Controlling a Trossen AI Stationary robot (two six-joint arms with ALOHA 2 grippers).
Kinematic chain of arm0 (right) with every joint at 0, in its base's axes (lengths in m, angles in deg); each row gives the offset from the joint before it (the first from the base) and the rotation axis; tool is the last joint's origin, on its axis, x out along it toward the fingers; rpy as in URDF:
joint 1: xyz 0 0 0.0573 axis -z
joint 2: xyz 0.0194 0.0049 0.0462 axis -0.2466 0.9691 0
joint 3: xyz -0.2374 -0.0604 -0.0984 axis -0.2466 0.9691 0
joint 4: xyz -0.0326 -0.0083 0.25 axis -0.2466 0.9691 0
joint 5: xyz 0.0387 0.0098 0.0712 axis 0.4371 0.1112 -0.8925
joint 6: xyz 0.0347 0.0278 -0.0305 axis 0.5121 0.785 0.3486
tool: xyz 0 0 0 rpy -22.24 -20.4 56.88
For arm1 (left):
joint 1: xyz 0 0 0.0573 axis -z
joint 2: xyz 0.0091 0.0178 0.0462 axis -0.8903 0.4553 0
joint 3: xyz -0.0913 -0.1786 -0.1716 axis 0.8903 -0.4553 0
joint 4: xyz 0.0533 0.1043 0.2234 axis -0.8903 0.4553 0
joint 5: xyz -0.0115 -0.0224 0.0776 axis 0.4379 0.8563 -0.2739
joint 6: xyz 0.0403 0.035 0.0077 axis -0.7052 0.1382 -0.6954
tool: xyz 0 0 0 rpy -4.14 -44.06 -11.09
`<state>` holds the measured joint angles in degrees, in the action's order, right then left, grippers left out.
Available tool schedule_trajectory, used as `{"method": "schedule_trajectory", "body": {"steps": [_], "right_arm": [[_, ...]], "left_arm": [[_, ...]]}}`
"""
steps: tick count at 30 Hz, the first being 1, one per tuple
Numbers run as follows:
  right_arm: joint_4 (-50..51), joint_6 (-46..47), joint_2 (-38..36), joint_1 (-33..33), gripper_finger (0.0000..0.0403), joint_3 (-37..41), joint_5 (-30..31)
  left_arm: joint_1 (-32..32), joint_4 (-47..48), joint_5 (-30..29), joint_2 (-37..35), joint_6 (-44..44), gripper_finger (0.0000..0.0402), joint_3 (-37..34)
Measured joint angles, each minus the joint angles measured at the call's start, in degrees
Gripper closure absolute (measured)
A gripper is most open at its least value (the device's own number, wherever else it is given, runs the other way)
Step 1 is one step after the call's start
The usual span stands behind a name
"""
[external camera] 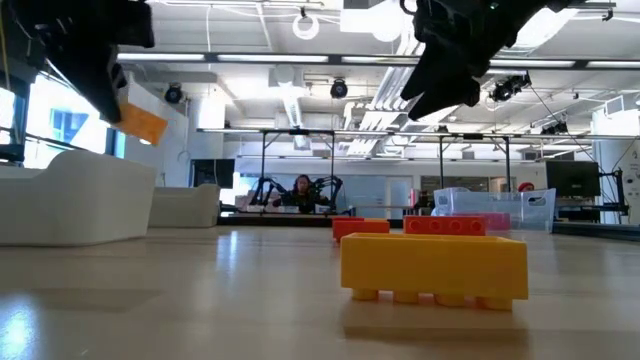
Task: Sort & place blocks by color
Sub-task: Put the yellow game piece into the white bin
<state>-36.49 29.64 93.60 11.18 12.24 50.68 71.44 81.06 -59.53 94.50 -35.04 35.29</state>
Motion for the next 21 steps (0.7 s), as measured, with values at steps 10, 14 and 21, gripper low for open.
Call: {"method": "schedule_trajectory", "body": {"steps": [10,14,21], "right_arm": [[-9.7,-8.1,6.0,-2.6,0.0164,0.0,0.7],[-13.4,-11.6,9.7,-3.0,0.0164,0.0,0.8],[-16.7,-15.2,15.3,-3.1,0.0164,0.0,2.2]], "left_arm": [[5.8,11.2,0.2,-3.6,12.2,0.0334,0.0],[7.2,12.3,1.3,-3.8,14.5,0.0331,0.0],[7.7,13.8,2.2,-2.9,18.0,0.0332,-0.7]]}}
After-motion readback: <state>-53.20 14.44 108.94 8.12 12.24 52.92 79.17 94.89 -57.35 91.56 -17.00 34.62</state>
